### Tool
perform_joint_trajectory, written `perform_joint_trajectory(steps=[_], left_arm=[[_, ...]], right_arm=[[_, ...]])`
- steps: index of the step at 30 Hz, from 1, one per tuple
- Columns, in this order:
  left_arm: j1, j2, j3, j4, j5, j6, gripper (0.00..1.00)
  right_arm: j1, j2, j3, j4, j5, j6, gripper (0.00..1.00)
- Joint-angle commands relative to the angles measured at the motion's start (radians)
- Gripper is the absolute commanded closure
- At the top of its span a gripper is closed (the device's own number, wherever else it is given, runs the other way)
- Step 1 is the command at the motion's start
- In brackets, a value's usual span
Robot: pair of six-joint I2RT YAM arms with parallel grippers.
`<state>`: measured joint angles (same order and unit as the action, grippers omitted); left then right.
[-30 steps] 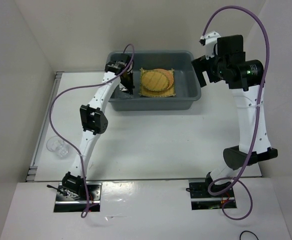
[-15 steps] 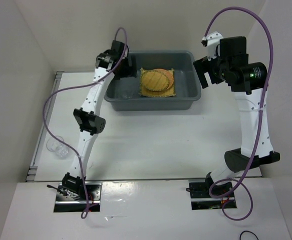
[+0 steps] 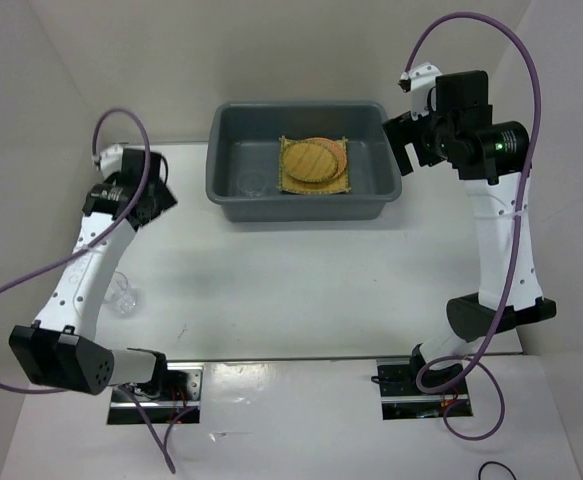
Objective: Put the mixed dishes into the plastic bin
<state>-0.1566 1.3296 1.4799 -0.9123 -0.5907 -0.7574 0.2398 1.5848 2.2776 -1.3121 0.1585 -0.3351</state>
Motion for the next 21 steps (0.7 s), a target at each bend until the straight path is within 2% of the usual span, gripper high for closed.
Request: perform_joint_trajectory(steps=[1,3,6,11,14,21], left_arm=[[0.104,-0.073,-0.199,0.147,0.048,-0.053,0.0],[0.176,-0.029,-0.21,0.093,0.048,-0.001,0.0],[0.228,-0.015,-0.263,0.082,0.058,0.024,0.0],[0.298,-0.053,-0.41,0.153,0.129,0.033,0.0],[0.345,-0.014,-0.454,0.181,0.175,0.078,0.0],[0.402,0.062,-0.463,0.213,0.27,0.11,0.0]], right_arm=[[0.009,0.007,0.034,0.011,-0.017,-0.005,0.02],[0.009,0.017,0.034,0.011,-0.017,-0.005,0.02],[0.009,0.026,0.045,0.011,-0.017,-0.005,0.02],[0.018,0.035,0.056,0.011,-0.017,-0.005,0.02],[0.018,0.024,0.03,0.011,-0.017,-0.005,0.02],[0.018,0.024,0.03,0.011,-0.017,-0.005,0.02]])
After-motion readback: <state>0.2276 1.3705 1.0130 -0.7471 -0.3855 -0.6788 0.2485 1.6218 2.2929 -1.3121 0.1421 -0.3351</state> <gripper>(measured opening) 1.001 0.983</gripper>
